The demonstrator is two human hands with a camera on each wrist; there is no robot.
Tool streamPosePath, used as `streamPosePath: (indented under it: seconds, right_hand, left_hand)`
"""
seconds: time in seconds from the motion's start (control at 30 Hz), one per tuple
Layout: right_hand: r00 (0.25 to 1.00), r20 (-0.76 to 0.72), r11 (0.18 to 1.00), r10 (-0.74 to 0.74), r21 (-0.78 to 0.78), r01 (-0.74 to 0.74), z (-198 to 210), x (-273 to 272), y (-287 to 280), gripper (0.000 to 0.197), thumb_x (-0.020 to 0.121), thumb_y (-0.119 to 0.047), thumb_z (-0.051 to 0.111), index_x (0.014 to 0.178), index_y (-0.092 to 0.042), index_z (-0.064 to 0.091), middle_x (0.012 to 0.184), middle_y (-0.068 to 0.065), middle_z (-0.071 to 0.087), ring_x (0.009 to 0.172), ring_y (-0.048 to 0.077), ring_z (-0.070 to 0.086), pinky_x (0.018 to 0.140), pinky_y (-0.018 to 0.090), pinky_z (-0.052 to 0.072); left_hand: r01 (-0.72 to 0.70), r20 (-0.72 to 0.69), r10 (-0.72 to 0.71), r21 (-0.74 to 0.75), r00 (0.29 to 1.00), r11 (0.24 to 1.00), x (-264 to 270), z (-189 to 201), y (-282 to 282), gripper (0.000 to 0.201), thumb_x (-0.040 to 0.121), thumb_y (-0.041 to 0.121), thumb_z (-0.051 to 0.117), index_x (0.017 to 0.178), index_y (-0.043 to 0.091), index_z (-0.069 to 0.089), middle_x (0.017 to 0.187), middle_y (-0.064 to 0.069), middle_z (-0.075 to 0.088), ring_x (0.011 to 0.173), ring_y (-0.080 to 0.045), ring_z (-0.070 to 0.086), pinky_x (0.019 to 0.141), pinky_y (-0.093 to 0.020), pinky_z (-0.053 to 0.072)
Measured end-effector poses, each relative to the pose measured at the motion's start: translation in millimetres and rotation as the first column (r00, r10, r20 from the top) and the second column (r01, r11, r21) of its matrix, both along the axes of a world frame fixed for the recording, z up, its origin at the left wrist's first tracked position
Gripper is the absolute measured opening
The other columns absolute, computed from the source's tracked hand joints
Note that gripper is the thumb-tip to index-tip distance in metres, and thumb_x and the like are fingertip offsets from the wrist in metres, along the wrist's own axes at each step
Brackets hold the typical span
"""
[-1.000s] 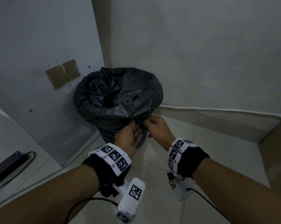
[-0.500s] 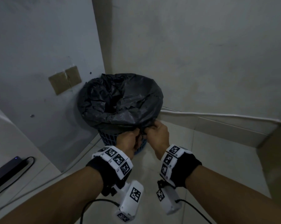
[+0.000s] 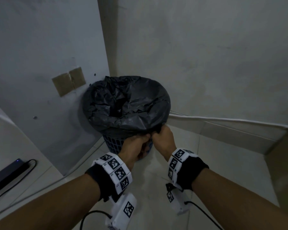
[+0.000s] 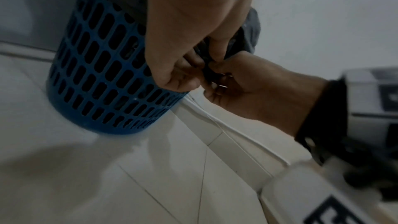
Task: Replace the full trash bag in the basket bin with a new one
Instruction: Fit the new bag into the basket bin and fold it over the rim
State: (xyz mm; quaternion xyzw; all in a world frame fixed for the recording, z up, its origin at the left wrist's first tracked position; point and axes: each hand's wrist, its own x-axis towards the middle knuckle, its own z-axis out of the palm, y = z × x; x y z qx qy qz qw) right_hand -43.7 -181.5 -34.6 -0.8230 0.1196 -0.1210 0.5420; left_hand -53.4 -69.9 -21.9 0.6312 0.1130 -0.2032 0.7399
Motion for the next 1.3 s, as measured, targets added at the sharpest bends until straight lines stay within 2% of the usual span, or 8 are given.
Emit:
streamPosePath:
  seconds: [0.1, 0.2, 0.37, 0.57, 0.9, 1.07, 1.2, 1.3]
  right_hand:
    - [0.999, 0.009, 0.983, -0.036, 0.180, 0.034, -4.3, 3.8, 2.4, 0.021, 0.086, -0.008, 0.056, 0.106, -0.015, 0.055, 0.109, 0.012, 0.067, 0.097, 0.027, 0.062, 0.079, 0.036, 0.051]
    - [0.999, 0.054, 0.975, 0.005, 0.220, -0.017, -6.3, -0.8, -0.6, 0.022, 0.088, -0.009, 0.057, 0.095, -0.029, 0.054, 0.098, 0.007, 0.068, 0.079, 0.018, 0.061, 0.066, 0.026, 0.050]
    - [0.990, 0.135, 0.998, 0.046, -0.038, -0.041, -8.0, -10.2, -10.1, 0.011, 0.088, -0.003, 0.055, 0.092, -0.003, 0.065, 0.083, 0.006, 0.067, 0.074, 0.014, 0.060, 0.057, 0.020, 0.041]
    - [0.998, -0.013, 0.987, 0.055, 0.149, -0.052, 4.7, -15.3, -15.0, 0.015, 0.087, -0.010, 0.057, 0.073, -0.005, 0.062, 0.069, 0.007, 0.063, 0.062, 0.016, 0.054, 0.060, 0.031, 0.046]
    - [0.973, -0.210, 0.936, 0.095, 0.352, -0.015, 14.3, -8.8, -18.1, 0.016, 0.085, -0.005, 0.068, 0.084, -0.009, 0.052, 0.073, 0.007, 0.057, 0.058, 0.013, 0.051, 0.052, 0.025, 0.044]
    - [0.936, -0.333, 0.904, 0.112, 0.425, 0.043, 15.7, -3.3, -20.1, 0.005, 0.086, 0.000, 0.065, 0.082, -0.002, 0.063, 0.069, 0.008, 0.059, 0.060, 0.017, 0.052, 0.055, 0.026, 0.048]
    - [0.877, -0.463, 0.897, 0.131, 0.432, 0.094, 19.4, 5.2, -24.1, 0.014, 0.087, 0.000, 0.065, 0.075, -0.003, 0.058, 0.073, 0.008, 0.057, 0.063, 0.016, 0.052, 0.054, 0.026, 0.049]
    - [0.832, -0.522, 0.900, 0.189, 0.432, 0.067, 24.4, 3.9, -26.0, 0.020, 0.090, -0.002, 0.062, 0.073, -0.007, 0.054, 0.071, 0.006, 0.053, 0.059, 0.013, 0.047, 0.051, 0.023, 0.049]
  left_hand:
    - [-0.008, 0.166, -0.018, 0.156, 0.986, 0.988, -7.5, 6.6, 0.8, 0.018, 0.089, 0.029, 0.065, 0.091, 0.012, 0.071, 0.087, -0.002, 0.069, 0.076, -0.012, 0.063, 0.067, -0.020, 0.051]
    - [0.030, 0.304, -0.121, 0.288, 0.945, 0.957, -11.2, 13.1, 1.5, 0.027, 0.085, 0.039, 0.066, 0.083, 0.013, 0.073, 0.082, 0.004, 0.070, 0.072, -0.003, 0.063, 0.066, -0.015, 0.050]
    - [-0.025, 0.250, -0.068, 0.349, 0.966, 0.937, 0.9, 6.8, -5.8, 0.060, 0.065, 0.056, 0.077, 0.103, 0.009, 0.072, 0.097, -0.004, 0.073, 0.086, -0.018, 0.066, 0.081, -0.030, 0.055]
    - [-0.150, 0.234, 0.075, 0.323, 0.969, 0.934, 20.3, -6.5, -11.6, 0.092, 0.040, 0.071, 0.066, 0.115, 0.018, 0.065, 0.113, -0.003, 0.068, 0.099, -0.029, 0.064, 0.089, -0.042, 0.054]
    - [0.053, 0.234, -0.214, 0.548, 0.949, 0.835, 11.5, 4.4, 1.8, 0.040, 0.088, 0.042, 0.058, 0.090, 0.005, 0.072, 0.089, -0.013, 0.073, 0.075, -0.029, 0.069, 0.065, -0.033, 0.057]
    - [-0.280, 0.520, -0.636, 0.851, 0.570, 0.445, -12.5, 29.8, 16.6, 0.045, 0.092, 0.045, 0.049, 0.058, 0.017, 0.055, 0.050, 0.005, 0.049, 0.052, -0.016, 0.046, 0.048, -0.026, 0.032]
    - [-0.630, 0.623, -0.771, 0.654, 0.134, 0.419, -2.9, 35.9, 28.9, 0.029, 0.092, 0.039, 0.052, 0.076, 0.024, 0.071, 0.094, 0.009, 0.068, 0.088, -0.020, 0.056, 0.069, -0.033, 0.039]
    - [-0.628, 0.575, -0.814, 0.666, 0.085, 0.404, 12.7, 31.4, 36.5, 0.024, 0.092, 0.033, 0.051, 0.105, 0.025, 0.069, 0.129, 0.003, 0.058, 0.113, -0.024, 0.054, 0.091, -0.042, 0.037]
